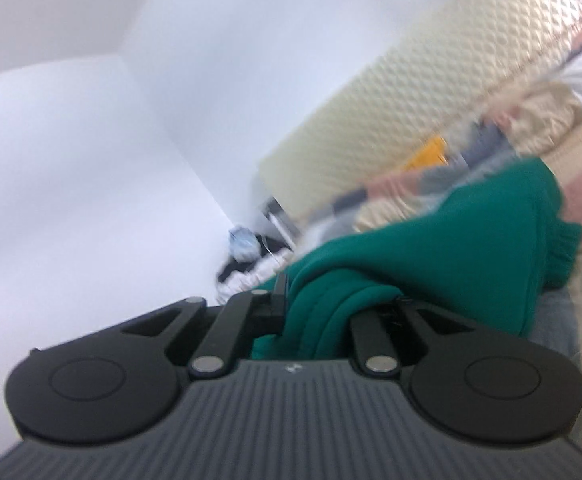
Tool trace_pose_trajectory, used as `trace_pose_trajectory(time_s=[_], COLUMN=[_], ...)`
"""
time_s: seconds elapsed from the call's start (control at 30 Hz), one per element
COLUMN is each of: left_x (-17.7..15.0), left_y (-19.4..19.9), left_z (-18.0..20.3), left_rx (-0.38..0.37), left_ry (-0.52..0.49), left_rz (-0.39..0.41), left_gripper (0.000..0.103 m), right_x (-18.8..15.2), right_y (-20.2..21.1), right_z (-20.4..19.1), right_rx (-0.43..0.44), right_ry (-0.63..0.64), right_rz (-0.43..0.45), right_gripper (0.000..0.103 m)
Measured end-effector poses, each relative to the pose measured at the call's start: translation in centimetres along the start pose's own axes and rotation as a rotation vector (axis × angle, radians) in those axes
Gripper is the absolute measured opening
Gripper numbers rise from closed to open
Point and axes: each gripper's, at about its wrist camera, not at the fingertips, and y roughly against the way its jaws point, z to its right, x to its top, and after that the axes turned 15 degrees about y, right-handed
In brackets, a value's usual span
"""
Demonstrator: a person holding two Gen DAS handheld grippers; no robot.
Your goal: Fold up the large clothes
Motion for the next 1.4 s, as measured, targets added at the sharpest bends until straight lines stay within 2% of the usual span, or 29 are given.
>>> trace_pose_trajectory(time_s=[0.13, 0.33, 0.57, 0.77, 0.97, 1.07, 1.17, 1.27, 1.4], left_x=[1.2, 6.0, 11.9, 17.4, 21.9, 23.1, 23.8, 23.4, 22.7], left_y=[3.5, 6.2, 8.6, 9.7, 8.1, 5.7, 1.0, -3.8, -10.6], left_z=[4.6, 13.4, 25.2, 35.4, 42.2, 42.5, 39.1, 33.6, 25.7], left_rx=[-0.024, -0.073, -0.148, -0.219, -0.245, -0.227, -0.158, -0.101, 0.001], left_ry=[-0.021, -0.073, -0.206, -0.279, -0.307, -0.328, -0.299, -0.29, -0.259], left_rz=[0.024, 0.072, 0.117, 0.169, 0.217, 0.241, 0.216, 0.181, 0.126], left_gripper=[0.012, 0.012, 0.012, 0.012, 0.012, 0.012, 0.012, 0.012, 0.012], right_x=[2.2, 7.4, 16.4, 24.4, 31.5, 33.3, 32.7, 29.9, 24.6], right_y=[0.8, 0.7, 1.2, 2.2, 1.8, 0.6, -1.7, -4.6, -9.0], right_z=[-2.9, -7.2, -12.0, -16.1, -18.4, -18.1, -16.4, -12.3, -6.0], right_rx=[0.007, 0.01, 0.055, 0.116, 0.133, 0.117, 0.073, 0.04, -0.058], right_ry=[0.015, 0.066, 0.131, 0.17, 0.198, 0.234, 0.26, 0.226, 0.22], right_rz=[0.059, 0.117, 0.226, 0.326, 0.387, 0.4, 0.37, 0.303, 0.199], right_gripper=[0.012, 0.012, 0.012, 0.012, 0.012, 0.012, 0.012, 0.012, 0.012])
